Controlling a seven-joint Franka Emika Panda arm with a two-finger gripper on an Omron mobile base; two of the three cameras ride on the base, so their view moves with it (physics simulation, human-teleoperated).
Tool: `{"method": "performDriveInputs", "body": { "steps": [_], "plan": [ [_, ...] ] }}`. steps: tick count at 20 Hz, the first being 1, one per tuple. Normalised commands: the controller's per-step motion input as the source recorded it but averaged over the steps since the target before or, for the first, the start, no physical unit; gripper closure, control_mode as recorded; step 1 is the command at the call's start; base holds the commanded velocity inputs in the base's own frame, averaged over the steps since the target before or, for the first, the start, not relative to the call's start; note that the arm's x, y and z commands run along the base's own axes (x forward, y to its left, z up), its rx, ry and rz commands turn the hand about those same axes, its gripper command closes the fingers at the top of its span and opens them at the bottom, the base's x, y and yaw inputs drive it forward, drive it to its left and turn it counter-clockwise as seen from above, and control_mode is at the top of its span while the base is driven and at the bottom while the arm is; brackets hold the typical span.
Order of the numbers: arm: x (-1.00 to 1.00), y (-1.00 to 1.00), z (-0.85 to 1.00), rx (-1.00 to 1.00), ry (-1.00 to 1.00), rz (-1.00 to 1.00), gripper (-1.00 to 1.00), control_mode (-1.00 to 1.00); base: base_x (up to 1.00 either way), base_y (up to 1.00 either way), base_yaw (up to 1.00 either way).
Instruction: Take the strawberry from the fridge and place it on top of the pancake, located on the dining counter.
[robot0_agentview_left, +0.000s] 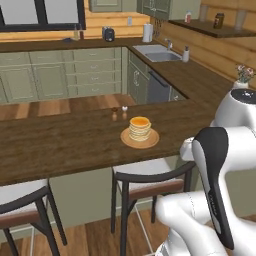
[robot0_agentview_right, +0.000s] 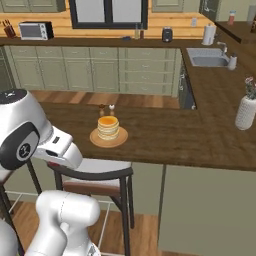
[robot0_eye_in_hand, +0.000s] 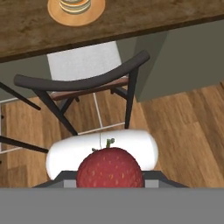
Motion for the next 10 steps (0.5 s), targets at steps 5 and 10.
{"method": "performDriveInputs", "body": {
  "steps": [5,10],
  "plan": [
    [0.0,0.0,0.0,0.0,0.0,0.0,1.0,1.0,0.21,0.29,0.12],
    [0.43,0.12,0.18,-0.04,-0.05,0.21,1.0,-1.0,0.0,0.0,0.0]
  ]
}}
